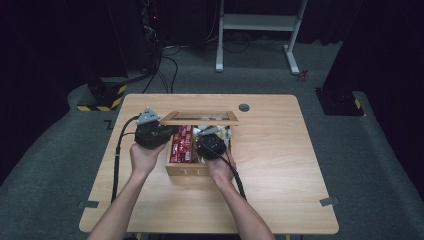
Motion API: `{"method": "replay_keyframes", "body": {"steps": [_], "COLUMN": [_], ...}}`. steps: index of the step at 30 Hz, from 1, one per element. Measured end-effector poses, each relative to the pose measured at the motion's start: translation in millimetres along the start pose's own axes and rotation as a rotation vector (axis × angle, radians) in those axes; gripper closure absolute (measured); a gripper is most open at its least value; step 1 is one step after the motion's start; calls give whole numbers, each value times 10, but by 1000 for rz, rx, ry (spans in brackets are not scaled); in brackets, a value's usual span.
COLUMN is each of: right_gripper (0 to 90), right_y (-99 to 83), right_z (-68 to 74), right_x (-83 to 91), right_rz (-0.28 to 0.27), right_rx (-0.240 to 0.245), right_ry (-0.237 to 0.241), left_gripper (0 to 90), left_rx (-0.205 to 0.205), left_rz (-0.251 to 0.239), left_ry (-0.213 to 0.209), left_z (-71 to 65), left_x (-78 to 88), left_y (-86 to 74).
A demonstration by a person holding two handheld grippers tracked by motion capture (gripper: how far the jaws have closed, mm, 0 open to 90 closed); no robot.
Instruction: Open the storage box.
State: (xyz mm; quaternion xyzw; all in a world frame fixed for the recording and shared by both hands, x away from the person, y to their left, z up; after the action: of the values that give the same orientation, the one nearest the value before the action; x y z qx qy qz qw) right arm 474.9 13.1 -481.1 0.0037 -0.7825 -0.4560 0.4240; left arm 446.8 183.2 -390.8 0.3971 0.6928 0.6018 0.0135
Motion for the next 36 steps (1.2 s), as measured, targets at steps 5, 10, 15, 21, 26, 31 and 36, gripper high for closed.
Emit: {"method": "replay_keyframes", "body": {"steps": [5,10,15,21,26,31,36], "right_gripper": [634,638,639,640,641,641,642], "right_y": [0,-14,-40,-51,-57,-76,-97], "right_z": [2,1,-13,-62,-104,-128,-167], "right_x": [10,44,91,176,254,322,386], "right_rz": [-7,-20,-32,-53,-80,-93,-107], "right_rx": [-1,13,0,-18,-25,-31,-39], "right_ry": [5,7,12,17,23,22,21], "left_gripper": [806,807,807,807,807,807,808], "left_rx": [-1,-1,4,2,0,1,1], "left_rz": [2,1,-3,-3,-2,-2,-3], "left_ry": [1,1,0,2,4,5,5], "left_z": [0,0,-2,1,1,1,0], "left_x": [0,0,-2,-2,-2,-2,-3], "left_y": [2,2,6,17,19,18,18]}}
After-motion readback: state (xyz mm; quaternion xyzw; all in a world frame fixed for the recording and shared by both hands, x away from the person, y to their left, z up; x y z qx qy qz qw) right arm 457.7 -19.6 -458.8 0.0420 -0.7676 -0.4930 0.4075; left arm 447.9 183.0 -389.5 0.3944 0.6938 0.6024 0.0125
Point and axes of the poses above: each handheld gripper's, and its own axes: x roughly backward along the jaws, y roughly out of its top, z roughly to its left, the point moved 4 cm from there along -x, roughly forward along the jaws, and after that the axes turned 11 degrees about x, right-handed, at the moved point
